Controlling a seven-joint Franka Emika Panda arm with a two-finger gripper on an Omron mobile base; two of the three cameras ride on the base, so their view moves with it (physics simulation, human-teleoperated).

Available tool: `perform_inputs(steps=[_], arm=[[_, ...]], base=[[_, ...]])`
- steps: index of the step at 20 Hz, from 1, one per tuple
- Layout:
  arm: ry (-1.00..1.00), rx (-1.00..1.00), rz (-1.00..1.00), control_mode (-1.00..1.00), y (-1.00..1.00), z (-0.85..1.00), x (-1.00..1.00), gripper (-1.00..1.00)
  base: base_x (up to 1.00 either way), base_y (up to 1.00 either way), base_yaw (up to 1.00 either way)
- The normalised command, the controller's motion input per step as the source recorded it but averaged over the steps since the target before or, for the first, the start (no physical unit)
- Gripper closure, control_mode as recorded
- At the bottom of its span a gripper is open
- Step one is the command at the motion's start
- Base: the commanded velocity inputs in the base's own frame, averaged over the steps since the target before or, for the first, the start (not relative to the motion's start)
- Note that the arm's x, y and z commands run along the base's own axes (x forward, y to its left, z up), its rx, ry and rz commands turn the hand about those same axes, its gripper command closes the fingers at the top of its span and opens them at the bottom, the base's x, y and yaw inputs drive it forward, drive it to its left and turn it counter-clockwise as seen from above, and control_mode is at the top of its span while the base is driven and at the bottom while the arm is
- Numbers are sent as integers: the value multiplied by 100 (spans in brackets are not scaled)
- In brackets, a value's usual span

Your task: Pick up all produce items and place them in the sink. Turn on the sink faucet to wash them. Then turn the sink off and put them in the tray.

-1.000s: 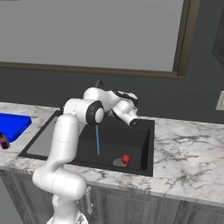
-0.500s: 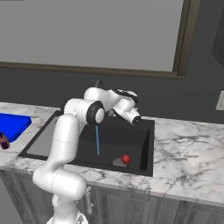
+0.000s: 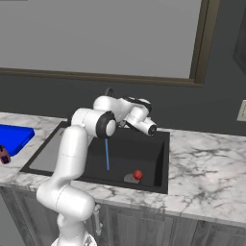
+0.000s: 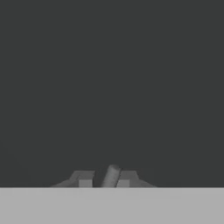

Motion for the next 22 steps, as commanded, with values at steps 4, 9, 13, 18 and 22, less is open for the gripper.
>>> perform_inputs(steps=[4,9,13,18,22], arm=[[-25,0,33,-100,20,-10,-2,100],[-27,0,31,-100,21,0,-2,100],[-23,0,31,-100,22,0,0,100],[-14,0,34,-100,30,0,11,100],[-12,0,36,-100,33,0,10,100]], base=[[0,0,0],[0,0,0],[0,0,0],[0,0,0],[0,0,0]])
